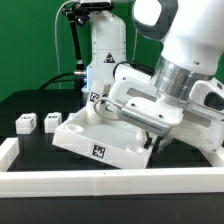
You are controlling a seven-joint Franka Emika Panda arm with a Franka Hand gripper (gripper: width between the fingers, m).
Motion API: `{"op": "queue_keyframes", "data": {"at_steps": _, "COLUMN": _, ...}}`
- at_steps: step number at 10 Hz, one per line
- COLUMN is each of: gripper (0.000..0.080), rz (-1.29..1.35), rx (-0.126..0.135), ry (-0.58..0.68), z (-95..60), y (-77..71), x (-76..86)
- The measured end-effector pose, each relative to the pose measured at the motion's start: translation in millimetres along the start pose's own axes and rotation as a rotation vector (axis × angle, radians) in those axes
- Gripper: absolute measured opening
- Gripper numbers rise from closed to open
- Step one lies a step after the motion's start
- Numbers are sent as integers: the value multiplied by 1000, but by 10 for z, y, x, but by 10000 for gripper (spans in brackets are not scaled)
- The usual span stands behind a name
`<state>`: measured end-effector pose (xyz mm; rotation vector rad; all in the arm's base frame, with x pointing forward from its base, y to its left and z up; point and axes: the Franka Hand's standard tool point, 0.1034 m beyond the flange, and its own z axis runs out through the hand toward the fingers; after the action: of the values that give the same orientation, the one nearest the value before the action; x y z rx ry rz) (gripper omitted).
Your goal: Assemble square table
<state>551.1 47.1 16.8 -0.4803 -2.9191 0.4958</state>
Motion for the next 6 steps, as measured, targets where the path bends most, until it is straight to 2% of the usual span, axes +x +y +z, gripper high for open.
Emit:
{"op": "queue_keyframes", "data": {"at_steps": 4, "gripper": 60, "rz": 14, "rx": 14, "ry": 8, "z": 15, "y": -33, "x": 0}}
{"op": "queue_keyframes", "data": {"at_steps": 6, "gripper": 60, "rz": 24, "rx": 37, "ry": 19, "z": 13, "y": -27, "x": 38}}
